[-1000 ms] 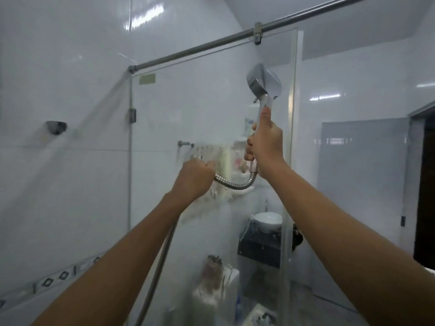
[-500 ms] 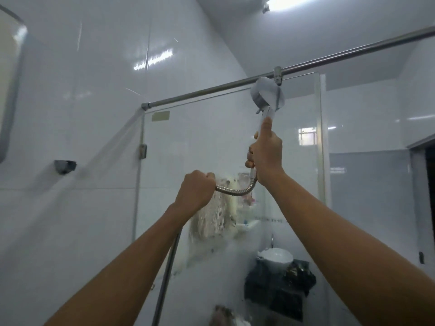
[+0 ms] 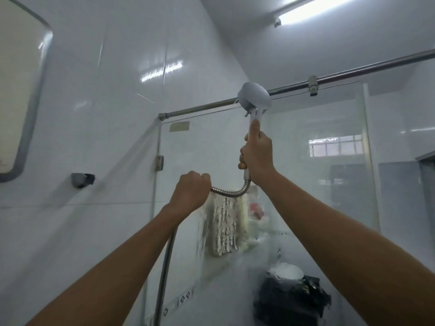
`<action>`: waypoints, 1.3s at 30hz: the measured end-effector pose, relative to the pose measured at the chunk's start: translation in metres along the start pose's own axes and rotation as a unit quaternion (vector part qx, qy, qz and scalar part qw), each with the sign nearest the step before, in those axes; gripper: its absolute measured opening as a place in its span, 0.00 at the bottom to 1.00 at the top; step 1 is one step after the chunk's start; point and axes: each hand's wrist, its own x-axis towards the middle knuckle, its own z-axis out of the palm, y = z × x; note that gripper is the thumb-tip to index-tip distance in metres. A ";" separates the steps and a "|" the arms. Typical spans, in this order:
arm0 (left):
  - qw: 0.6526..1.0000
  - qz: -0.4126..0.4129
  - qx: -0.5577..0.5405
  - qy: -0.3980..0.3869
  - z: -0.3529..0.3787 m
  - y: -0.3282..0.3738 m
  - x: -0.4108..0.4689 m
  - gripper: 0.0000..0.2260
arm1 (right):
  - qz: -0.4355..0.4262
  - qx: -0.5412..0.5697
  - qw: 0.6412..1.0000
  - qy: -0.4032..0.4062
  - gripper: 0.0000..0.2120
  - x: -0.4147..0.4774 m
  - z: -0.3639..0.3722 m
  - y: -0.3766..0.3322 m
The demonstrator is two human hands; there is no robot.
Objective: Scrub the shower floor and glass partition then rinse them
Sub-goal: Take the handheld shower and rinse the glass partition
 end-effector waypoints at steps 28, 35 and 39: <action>0.992 0.085 0.036 -0.087 0.121 0.106 -0.148 0.16 | 0.074 -0.052 0.996 -0.002 0.22 -0.050 -0.206 -0.079; 0.988 0.060 0.056 -0.133 0.147 0.079 -0.251 0.22 | 0.127 -0.072 0.987 -0.060 0.22 -0.137 -0.262 -0.039; 0.979 -0.048 0.096 -0.175 0.159 0.047 -0.300 0.18 | 0.171 -0.078 0.979 -0.082 0.22 -0.191 -0.281 -0.015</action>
